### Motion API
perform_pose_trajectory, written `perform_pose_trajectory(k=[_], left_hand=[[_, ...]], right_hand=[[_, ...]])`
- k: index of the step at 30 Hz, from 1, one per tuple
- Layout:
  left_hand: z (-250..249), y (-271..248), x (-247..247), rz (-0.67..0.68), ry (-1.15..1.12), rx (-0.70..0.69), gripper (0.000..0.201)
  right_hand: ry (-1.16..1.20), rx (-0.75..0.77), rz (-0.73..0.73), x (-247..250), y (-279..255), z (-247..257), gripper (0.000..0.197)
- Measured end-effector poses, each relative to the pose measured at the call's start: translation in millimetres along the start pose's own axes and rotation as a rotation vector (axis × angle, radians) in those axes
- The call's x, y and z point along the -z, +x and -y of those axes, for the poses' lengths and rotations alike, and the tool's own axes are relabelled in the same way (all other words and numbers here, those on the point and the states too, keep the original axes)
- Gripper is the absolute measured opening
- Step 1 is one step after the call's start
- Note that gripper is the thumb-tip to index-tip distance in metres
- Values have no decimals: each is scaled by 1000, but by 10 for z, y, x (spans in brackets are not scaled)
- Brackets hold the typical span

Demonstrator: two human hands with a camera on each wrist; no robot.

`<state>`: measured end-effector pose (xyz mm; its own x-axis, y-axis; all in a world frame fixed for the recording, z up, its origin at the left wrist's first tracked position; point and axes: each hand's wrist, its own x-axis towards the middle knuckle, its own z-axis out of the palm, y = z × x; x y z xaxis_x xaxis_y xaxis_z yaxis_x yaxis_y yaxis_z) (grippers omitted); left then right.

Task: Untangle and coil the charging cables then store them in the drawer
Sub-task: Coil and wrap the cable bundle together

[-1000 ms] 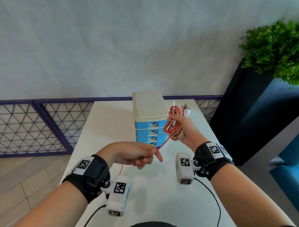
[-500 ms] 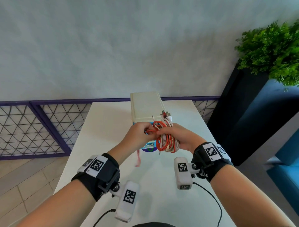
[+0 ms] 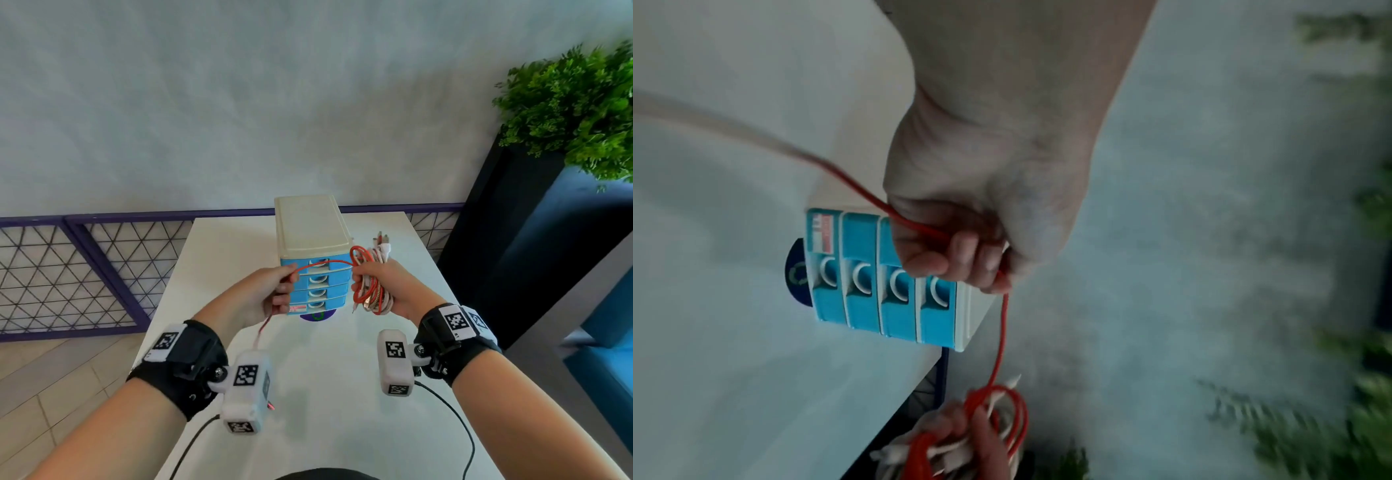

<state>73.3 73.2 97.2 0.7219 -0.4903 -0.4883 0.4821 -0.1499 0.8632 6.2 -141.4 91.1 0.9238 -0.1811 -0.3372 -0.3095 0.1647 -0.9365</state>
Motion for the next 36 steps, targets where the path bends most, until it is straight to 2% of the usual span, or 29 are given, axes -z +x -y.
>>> perform_pose_trajectory(k=[2,5,14,19,22,24,27,30,32,34,36], left_hand=[[5,-53,14,94,-151,53,27],[25,-125,-125,203,-189,31,18],[-43,-134,-551,209,-58,-28,19],[-29,-113,-546,198,24,-27,18],[4,-112,-525,201,125,-38,18],[24,-105,-456,223,156,-43,24],[57,-115,-245,365,219,40,29],[126,-155,-3,495,478,131,29],[144,-146,76,411,657,88,28],[126,-83,87,197,880,-107,22],[89,5,62,10,942,-312,15]], right_hand=[[48,11,-64,31,22,-8,7],[52,41,-49,-16,49,-15,18],[-21,98,174,-317,16,17,51],[-32,119,249,-350,12,38,43],[-103,127,131,-355,22,50,14],[-62,125,39,-347,13,82,11],[137,133,-76,-218,58,127,5],[329,122,-88,-35,74,205,3],[280,77,-56,31,35,256,9],[175,35,7,45,0,266,16],[122,1,92,19,-13,249,21]])
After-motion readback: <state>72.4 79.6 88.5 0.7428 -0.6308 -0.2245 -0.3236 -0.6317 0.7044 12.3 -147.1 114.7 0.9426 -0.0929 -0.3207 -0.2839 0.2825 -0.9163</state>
